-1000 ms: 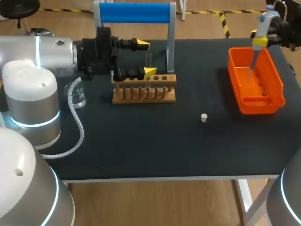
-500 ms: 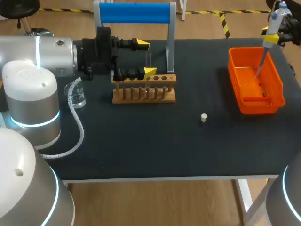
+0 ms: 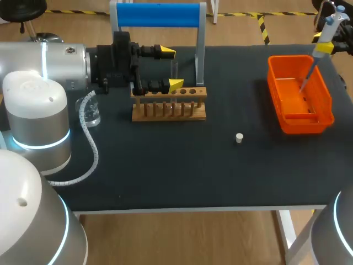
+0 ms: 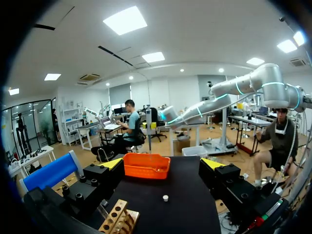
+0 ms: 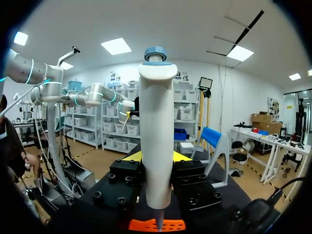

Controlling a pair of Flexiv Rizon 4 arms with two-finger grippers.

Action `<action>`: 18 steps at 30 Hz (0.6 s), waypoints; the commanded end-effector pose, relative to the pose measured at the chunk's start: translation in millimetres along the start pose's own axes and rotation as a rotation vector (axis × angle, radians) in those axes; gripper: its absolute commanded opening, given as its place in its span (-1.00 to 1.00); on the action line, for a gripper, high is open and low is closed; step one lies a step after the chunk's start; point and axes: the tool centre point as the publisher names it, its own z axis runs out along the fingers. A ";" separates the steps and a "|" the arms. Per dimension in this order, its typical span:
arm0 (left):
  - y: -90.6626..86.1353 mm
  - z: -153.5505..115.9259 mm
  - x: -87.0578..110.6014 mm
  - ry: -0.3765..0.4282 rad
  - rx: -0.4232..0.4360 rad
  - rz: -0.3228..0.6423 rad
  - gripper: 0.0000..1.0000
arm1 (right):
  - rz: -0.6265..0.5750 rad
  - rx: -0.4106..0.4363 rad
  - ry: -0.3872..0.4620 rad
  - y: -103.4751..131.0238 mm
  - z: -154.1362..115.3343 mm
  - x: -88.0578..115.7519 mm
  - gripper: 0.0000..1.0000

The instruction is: Invert the test tube, pick up the pipette, mount the tip to pipette, aspirate from beaker and dispense into the tube, eject the tip, return the pipette, and cap with the stopper.

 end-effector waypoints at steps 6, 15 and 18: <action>0.2 -0.3 0.7 -0.002 0.002 0.000 1.00 | -0.001 0.000 0.020 -5.1 -4.0 -2.8 -1.00; 0.2 -0.3 0.7 -0.002 0.002 0.000 1.00 | 0.001 0.026 0.021 -5.7 -2.0 -2.7 -1.00; 0.2 -0.3 0.7 -0.002 0.002 0.000 1.00 | 0.000 0.027 0.019 -5.7 -1.9 -2.7 -1.00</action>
